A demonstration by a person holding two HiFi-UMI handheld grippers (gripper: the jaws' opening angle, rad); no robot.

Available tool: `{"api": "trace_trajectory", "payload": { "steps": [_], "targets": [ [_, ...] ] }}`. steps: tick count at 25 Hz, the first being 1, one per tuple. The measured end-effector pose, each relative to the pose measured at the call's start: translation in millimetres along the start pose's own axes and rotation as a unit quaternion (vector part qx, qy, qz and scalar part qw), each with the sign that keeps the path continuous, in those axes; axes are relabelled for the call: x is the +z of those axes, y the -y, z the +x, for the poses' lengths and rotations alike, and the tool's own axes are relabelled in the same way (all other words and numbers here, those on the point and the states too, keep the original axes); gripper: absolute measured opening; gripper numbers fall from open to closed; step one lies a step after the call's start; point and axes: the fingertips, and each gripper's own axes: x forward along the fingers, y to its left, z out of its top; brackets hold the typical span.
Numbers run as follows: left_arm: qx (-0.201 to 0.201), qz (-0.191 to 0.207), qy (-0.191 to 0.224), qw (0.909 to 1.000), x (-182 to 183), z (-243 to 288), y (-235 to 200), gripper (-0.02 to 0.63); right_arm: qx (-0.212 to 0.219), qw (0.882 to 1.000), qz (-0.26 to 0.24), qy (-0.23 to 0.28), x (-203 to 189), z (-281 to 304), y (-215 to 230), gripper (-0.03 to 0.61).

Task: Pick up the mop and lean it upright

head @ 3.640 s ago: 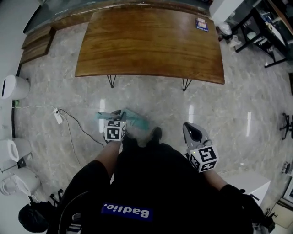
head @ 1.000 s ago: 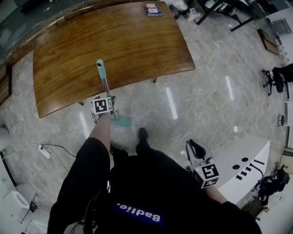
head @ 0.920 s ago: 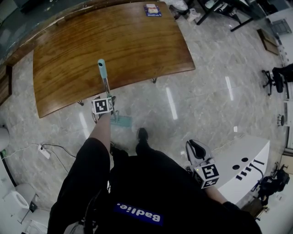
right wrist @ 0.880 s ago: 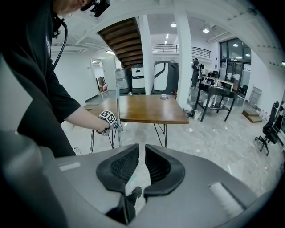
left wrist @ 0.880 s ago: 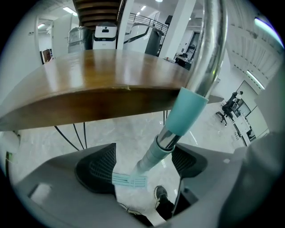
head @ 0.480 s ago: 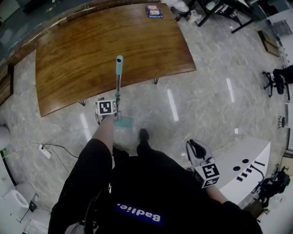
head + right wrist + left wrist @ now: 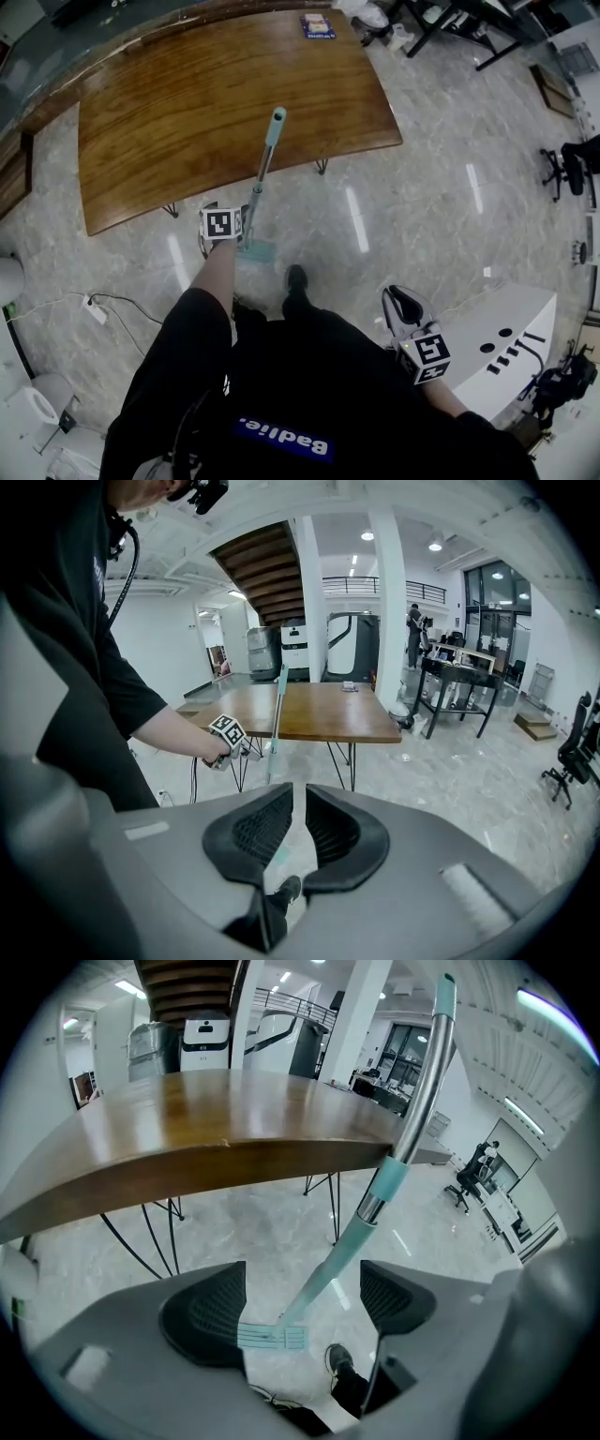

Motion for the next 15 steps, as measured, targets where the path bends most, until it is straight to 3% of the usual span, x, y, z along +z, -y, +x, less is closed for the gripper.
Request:
{"api": "trace_trajectory", "payload": {
  "steps": [15],
  "targets": [
    [-0.013, 0.044, 0.068, 0.9967, -0.2, -104.3, 26.2, 0.338, 0.047, 0.997, -0.023, 0.064, 37.8, 18.6, -22.3, 0.049]
  ]
}}
